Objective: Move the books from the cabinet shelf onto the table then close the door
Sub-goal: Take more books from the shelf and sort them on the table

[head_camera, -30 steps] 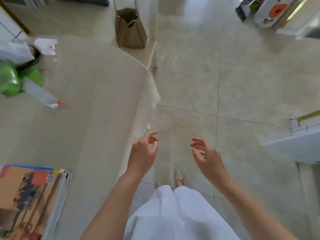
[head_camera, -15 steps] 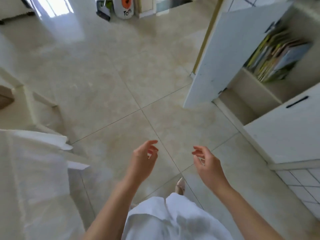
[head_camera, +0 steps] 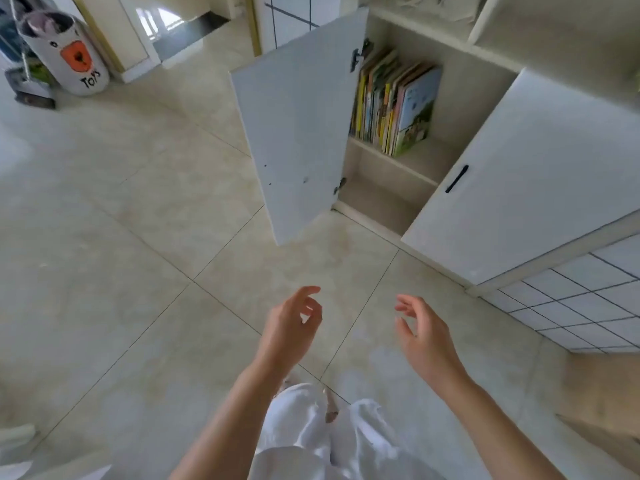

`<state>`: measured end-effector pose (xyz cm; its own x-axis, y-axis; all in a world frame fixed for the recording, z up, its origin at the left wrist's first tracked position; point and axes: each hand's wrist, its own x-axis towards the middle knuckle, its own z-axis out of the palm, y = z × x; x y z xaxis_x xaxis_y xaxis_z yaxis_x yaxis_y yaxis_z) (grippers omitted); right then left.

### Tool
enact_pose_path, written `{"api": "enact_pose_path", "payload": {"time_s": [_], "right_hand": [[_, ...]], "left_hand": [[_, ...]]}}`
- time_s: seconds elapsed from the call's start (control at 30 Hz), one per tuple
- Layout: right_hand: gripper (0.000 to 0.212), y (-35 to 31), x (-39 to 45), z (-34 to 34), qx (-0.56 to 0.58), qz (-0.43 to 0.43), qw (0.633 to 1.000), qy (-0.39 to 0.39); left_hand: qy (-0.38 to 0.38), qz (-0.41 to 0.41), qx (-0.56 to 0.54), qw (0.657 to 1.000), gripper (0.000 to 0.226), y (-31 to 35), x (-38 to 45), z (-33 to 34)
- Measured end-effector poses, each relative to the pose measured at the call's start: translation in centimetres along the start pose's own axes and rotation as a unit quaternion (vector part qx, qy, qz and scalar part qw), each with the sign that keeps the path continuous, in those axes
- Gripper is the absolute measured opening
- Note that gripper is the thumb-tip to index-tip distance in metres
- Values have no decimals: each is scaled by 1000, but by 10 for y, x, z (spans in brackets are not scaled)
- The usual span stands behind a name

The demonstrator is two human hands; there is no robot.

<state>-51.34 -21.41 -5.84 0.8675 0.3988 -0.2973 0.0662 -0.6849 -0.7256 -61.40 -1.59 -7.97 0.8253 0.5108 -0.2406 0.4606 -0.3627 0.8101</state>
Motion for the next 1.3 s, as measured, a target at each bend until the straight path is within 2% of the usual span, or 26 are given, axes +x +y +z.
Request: {"api": "enact_pose_path", "payload": {"time_s": [0.23,0.43,0.57,0.8,1.0,1.3], "right_hand": [[33,-17,97,-27,18,31,997,64],[28,-50,183,-51,19,35,986,160],[26,-67,223,-62,56,46,981,182],[26,-82,316,-107,117,72,976,168],[22,-81,414,-142,119,74,979,146],[23,-60,565,-149,91,84,991,42]], "left_hand": [[-46,34,39,998,32,34,125,-6],[-106,63,61,990,31,64,242,-15],[-133,97,64,984,30,93,310,-14],[-155,108,83,978,31,156,418,18],[-156,65,59,984,33,194,490,59],[-101,6,-5,995,38,184,588,123]]}}
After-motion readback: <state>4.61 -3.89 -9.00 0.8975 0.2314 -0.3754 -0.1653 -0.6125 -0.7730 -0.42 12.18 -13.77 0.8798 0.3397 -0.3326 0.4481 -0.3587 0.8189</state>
